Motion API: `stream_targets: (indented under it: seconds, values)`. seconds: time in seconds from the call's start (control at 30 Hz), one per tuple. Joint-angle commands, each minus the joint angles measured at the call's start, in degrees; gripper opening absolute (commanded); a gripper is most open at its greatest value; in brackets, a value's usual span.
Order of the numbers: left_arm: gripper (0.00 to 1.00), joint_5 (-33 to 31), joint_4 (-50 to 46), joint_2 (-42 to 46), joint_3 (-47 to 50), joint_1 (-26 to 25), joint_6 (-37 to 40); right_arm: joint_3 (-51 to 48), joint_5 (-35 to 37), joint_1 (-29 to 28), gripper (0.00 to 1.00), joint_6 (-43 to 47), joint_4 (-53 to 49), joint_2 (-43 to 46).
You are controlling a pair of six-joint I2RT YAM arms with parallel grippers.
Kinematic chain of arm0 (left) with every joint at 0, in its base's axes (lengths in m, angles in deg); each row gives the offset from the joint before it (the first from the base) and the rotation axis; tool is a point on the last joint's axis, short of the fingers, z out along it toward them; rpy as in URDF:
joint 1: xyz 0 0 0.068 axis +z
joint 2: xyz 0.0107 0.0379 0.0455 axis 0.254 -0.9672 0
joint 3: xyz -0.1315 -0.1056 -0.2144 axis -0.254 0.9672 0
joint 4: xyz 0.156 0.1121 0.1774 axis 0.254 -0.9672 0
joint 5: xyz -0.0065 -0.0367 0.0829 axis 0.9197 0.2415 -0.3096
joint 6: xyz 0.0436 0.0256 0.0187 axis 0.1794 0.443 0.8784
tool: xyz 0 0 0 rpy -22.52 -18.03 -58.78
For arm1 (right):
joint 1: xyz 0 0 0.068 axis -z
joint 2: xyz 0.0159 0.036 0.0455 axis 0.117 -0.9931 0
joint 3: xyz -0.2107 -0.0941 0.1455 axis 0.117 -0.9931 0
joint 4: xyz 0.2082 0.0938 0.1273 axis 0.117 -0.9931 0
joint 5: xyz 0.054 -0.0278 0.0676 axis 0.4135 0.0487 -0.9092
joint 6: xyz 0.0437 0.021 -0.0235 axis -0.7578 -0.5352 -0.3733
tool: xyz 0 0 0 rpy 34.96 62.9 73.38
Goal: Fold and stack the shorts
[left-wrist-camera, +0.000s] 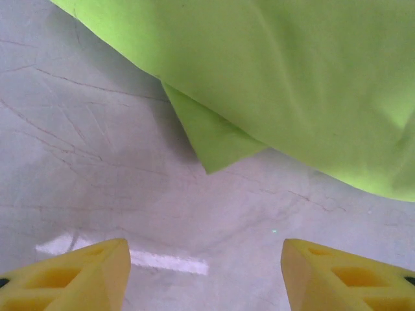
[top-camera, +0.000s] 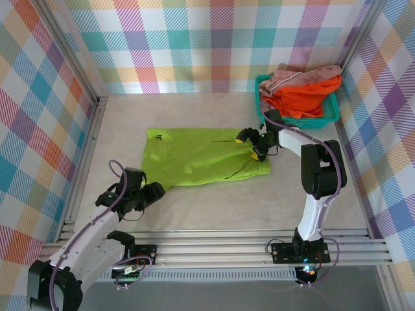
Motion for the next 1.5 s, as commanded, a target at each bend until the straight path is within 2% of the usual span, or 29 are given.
stream_targets:
  seconds: [0.0,0.23,0.47,0.6,0.7,0.83,0.93,1.1,1.47]
  values:
    - [0.60,2.4,16.8,0.4,4.3,-0.5,1.9,-1.1,0.0,0.2,0.90,1.2,-0.6,-0.2]
    - [0.58,1.9,27.5,-4.2,7.7,-0.5,2.5,-1.7,-0.3,0.3,0.90,1.6,-0.6,0.0]
    - [0.45,3.5,31.6,-11.9,7.3,-0.5,3.4,-1.5,-0.3,0.4,0.90,2.2,-0.9,0.1]
    - [0.43,2.1,29.3,-12.5,6.8,-0.5,4.1,-1.6,-0.3,0.5,0.90,2.3,-1.0,0.1]
    - [0.52,-2.2,23.0,-10.4,6.1,-0.5,4.5,-1.6,-0.4,0.7,0.90,2.5,-1.2,0.0]
    - [0.52,-6.5,16.7,-6.7,4.9,-0.5,1.6,-1.8,-0.6,0.8,0.90,2.6,-1.2,0.0]
    - [0.52,-4.7,18.4,-6.8,5.4,-0.5,0.9,-1.9,-0.6,0.8,0.90,2.5,-0.9,0.0]
    - [0.47,1.0,25.8,-12.0,5.4,-0.5,0.3,-2.0,-0.9,0.8,0.90,2.3,-0.7,-0.1]
    - [0.35,1.5,30.4,-19.3,3.6,-0.5,-0.3,-2.6,-0.9,0.8,0.90,2.3,-0.3,-0.2]
